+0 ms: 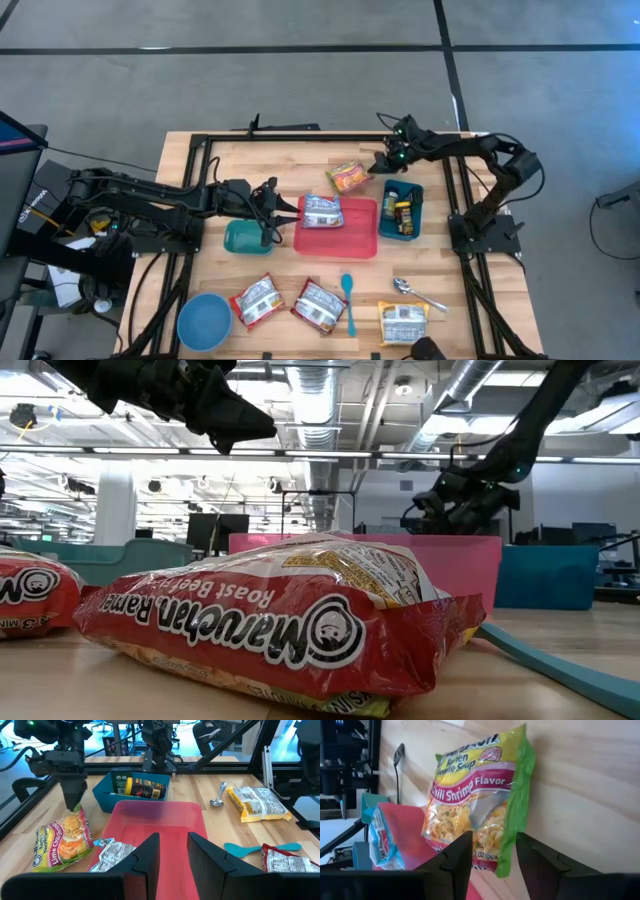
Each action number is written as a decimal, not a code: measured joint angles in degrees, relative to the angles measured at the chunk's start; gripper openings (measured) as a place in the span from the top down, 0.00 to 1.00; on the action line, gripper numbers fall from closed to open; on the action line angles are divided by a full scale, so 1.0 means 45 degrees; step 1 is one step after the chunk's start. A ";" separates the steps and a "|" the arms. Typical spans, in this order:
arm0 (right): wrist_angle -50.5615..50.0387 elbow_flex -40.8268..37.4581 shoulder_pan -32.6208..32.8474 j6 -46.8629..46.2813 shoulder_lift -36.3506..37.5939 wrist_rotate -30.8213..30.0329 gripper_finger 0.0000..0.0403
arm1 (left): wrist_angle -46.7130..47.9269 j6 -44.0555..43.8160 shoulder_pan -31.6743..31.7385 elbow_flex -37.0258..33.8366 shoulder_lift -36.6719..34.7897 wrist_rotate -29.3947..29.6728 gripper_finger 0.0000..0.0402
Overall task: Pick & Place Food Item
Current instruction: Put the green noodle pack into the red bin
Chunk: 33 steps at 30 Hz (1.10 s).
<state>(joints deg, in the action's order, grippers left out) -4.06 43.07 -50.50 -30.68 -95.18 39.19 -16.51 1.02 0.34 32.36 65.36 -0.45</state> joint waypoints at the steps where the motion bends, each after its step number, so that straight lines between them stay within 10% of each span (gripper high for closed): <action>1: -0.0055 0.0000 0.0061 -0.0002 0.0000 -0.0002 0.64 | 0.0000 0.0000 0.0000 0.0000 0.0000 0.0000 0.77; 16: -0.0613 -0.0010 0.0300 -0.0089 -0.0165 0.0008 0.66 | -0.0005 0.0000 0.0000 0.0000 0.0000 0.0000 0.77; 33: -0.0544 -0.0010 0.0277 -0.0295 -0.0165 0.0042 0.90 | -0.0005 0.0000 0.0000 0.0000 0.0000 0.0002 0.77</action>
<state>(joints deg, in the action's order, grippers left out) -6.51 43.03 -49.25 -32.01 -95.92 39.38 -16.53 1.02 0.34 32.36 65.36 -0.44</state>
